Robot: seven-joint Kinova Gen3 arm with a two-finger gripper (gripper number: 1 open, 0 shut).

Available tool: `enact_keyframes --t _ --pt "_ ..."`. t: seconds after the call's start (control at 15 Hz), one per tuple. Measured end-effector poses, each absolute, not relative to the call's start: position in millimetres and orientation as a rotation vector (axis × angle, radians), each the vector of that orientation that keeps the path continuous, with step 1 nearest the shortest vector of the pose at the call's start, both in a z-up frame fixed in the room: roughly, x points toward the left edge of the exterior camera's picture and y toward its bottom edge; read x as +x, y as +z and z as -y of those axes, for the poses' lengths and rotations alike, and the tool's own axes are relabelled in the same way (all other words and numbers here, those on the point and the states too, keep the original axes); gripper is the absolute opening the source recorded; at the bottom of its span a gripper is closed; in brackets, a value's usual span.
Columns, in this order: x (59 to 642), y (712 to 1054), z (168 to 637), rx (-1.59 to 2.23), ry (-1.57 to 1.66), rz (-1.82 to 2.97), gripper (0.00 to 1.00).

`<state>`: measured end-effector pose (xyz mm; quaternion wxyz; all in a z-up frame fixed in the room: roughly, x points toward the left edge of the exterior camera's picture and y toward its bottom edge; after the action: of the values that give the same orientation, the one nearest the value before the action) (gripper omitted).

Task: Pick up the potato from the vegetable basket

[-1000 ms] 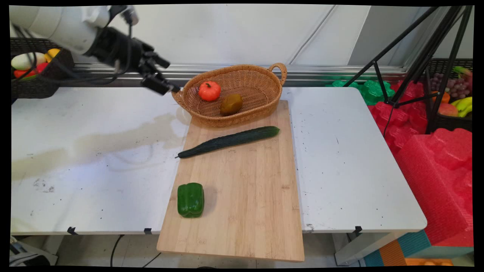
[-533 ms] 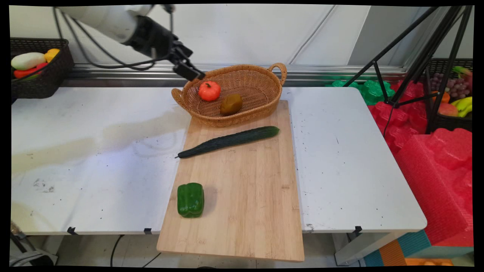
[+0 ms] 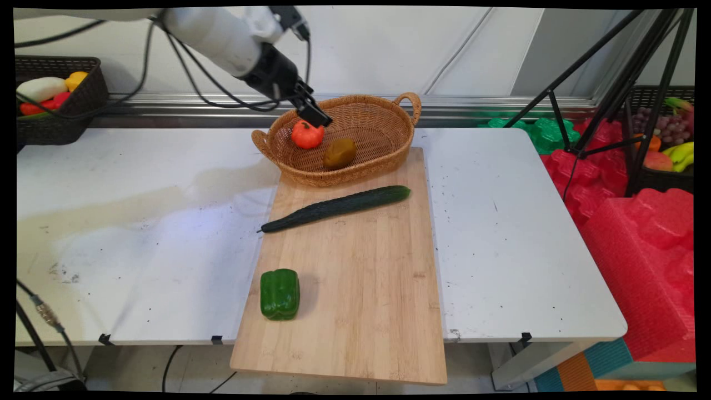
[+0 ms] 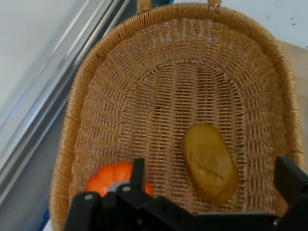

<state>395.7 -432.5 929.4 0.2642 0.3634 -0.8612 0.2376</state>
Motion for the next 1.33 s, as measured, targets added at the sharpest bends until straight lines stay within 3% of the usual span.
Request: enact_keyframes --t 0.67,1.33 --pt "359 863 493 1.091 0.546 2.392 1.0" --pt "348 827 510 1.196 0.481 2.417 1.0"
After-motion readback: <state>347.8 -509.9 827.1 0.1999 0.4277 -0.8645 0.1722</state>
